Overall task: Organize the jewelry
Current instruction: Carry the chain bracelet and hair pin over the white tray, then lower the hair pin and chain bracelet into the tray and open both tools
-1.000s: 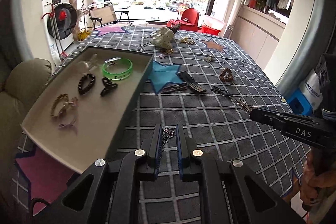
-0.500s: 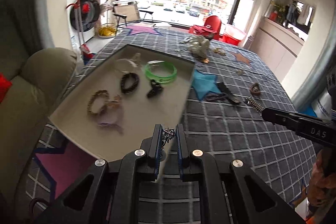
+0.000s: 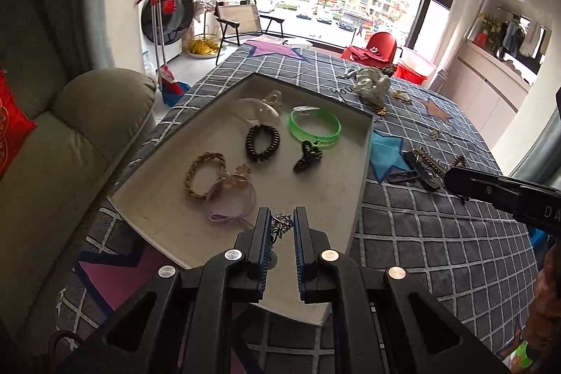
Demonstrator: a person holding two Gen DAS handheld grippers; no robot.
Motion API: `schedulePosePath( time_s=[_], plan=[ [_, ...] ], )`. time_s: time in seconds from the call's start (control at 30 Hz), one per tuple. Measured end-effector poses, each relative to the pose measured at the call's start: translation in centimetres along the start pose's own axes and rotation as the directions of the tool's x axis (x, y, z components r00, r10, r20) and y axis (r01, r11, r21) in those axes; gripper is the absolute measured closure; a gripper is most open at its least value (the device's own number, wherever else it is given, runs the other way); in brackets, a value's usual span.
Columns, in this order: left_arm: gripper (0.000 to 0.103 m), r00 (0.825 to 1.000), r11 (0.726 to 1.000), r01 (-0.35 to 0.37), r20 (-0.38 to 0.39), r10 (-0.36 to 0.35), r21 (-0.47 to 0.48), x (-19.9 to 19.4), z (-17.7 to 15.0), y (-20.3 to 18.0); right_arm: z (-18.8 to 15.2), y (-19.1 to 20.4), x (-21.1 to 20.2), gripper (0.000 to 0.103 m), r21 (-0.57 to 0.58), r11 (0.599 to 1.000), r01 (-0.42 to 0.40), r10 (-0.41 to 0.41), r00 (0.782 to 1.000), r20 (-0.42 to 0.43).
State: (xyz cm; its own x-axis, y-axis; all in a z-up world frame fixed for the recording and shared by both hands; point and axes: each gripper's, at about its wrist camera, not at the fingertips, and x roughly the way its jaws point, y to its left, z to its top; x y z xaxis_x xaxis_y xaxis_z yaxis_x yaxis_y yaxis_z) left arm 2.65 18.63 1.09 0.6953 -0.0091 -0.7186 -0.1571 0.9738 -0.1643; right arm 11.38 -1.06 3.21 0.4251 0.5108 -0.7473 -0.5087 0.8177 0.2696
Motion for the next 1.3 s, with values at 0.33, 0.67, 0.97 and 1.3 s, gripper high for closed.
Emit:
schedulePosePath(
  time_s=[0.33, 0.67, 0.97, 1.3],
  plan=[
    [0.089, 0.998, 0.995, -0.065, 0.010, 0.066, -0.077, 0.2, 1.8, 4.7, 2.0, 1.0, 1.9, 0.090, -0.028, 0.999, -0.033, 0.032, 0.999, -0.027],
    [0.089, 0.997, 0.995, -0.067, -0.030, 0.065, -0.079, 2.0, 2.0, 5.3, 3.1, 2.3, 4.4, 0.090, -0.052, 0.996, -0.079, 0.075, 0.994, -0.077],
    [0.089, 0.995, 0.993, -0.089, -0.058, 0.085, -0.079, 4.5, 3.1, 5.8, 3.9, 3.6, 7.8, 0.090, -0.072, 0.991, -0.111, 0.099, 0.984, -0.148],
    [0.089, 0.986, 0.990, -0.119, -0.131, 0.107, -0.082, 7.5, 3.1, 6.4, 4.1, 5.3, 13.2, 0.090, -0.077, 0.989, -0.126, 0.102, 0.960, -0.262]
  ],
)
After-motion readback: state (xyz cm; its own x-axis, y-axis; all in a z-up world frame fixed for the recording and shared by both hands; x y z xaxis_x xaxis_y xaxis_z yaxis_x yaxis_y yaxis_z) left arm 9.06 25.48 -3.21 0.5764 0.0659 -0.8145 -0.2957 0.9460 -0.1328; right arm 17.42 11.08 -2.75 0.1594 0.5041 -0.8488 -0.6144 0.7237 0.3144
